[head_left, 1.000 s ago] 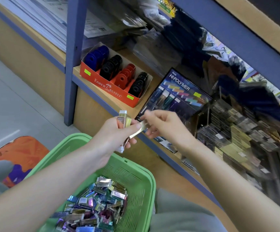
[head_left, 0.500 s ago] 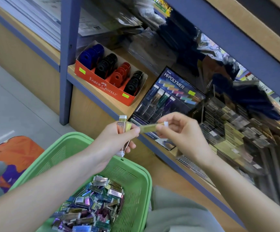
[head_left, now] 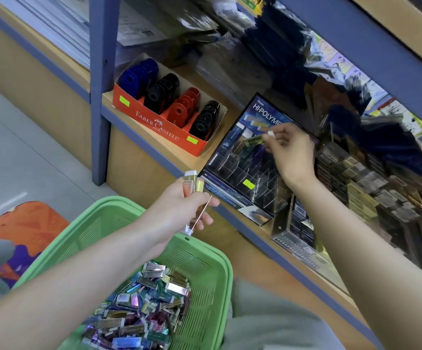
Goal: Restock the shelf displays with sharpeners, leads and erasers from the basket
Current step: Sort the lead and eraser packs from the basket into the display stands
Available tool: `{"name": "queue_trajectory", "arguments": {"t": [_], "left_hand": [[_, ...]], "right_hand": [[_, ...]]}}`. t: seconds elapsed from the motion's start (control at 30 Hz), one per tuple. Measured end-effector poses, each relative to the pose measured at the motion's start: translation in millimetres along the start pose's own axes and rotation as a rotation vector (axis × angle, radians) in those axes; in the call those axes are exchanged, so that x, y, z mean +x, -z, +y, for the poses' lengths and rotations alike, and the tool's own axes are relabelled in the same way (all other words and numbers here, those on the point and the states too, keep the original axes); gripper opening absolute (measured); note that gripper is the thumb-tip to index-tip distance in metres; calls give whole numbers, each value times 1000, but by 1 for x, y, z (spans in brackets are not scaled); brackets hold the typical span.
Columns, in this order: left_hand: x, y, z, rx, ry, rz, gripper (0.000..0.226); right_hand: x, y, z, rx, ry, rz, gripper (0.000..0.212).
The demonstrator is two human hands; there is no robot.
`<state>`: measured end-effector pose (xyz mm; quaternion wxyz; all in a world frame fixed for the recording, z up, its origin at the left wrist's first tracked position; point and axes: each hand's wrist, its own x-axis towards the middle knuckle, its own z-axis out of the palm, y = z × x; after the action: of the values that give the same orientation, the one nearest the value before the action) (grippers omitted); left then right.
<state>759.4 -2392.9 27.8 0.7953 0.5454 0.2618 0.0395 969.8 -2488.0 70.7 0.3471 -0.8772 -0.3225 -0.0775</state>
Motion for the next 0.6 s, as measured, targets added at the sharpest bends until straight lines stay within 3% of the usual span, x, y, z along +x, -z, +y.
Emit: {"name": "queue_trajectory", "arguments": {"t": [0.17,0.43,0.6], "left_hand": [[2,0,-4,65,16,40,21],[-2,3,1,99,-19,2,8],[1,4,0,48,-42,29,21]], "right_hand": [[13,-16,5,-149,49,-73,11],[24,-22,-8,-343,130,-178,19],[18,-29,0,-428,178,-113,12]]}}
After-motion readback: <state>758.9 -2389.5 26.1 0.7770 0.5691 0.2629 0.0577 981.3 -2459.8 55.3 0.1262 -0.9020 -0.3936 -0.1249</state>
